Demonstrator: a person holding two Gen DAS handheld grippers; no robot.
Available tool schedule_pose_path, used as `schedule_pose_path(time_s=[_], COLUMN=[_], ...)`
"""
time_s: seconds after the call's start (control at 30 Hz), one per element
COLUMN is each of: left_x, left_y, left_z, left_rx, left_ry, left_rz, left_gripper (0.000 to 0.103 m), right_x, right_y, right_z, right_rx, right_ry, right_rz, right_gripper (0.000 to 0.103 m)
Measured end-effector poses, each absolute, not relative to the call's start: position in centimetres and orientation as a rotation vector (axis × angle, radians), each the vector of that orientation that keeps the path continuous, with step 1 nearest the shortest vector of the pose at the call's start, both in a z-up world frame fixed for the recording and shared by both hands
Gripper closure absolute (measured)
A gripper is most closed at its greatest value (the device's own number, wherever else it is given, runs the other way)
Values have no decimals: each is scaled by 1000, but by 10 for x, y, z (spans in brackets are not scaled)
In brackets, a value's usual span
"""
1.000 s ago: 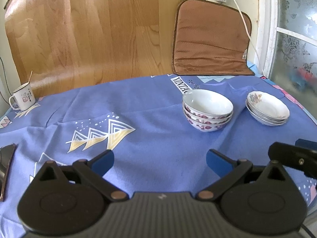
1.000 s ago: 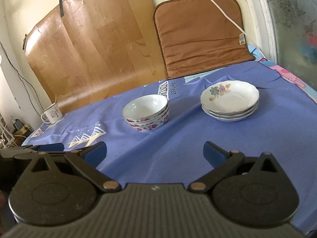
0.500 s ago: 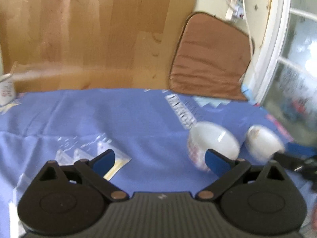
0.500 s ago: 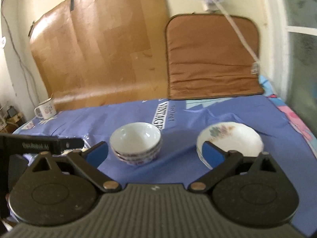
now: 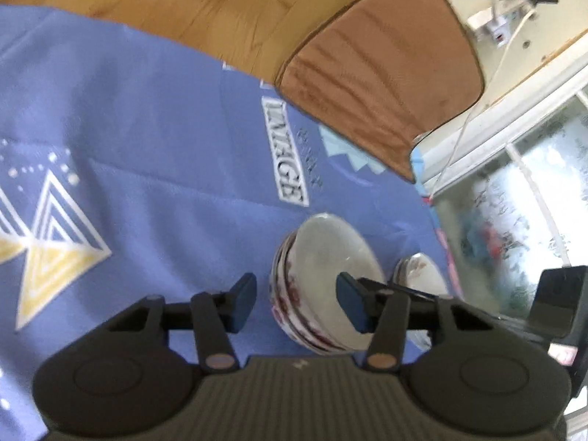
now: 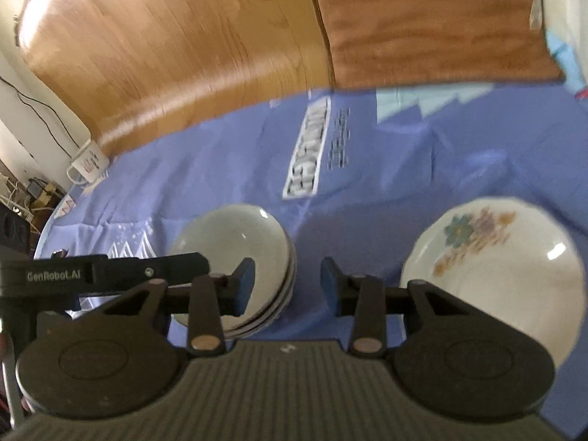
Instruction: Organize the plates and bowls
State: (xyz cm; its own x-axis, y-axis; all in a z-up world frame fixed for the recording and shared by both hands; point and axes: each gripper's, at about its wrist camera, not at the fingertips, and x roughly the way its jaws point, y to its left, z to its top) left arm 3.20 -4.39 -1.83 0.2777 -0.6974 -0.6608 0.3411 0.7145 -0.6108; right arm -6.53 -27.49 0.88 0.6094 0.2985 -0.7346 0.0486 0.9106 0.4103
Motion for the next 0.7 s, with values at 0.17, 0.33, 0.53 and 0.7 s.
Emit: schedule_pose_path(time_s=[0.17,0.33,0.53,0.7], left_x=[28,24,16,10], left_y=[-55,-64,-126,-182], left_z=[-34,-12,21,12], left_rx=[-417,-399,-322,-279], left_ry=[1119,1105,1071,1150], left_rz=[-709,-708,-815,-902], left_gripper=[71,71,71,71], right_x=[-58,-69,-90,-118], right_y=[-272,-273,-319,-368], right_z=[-1,19,49,48], right_rx=[496,434,428,437], right_ry=[942,883,782,778], right_rz=[187,213,146,21], right_gripper=[78,78,78,78])
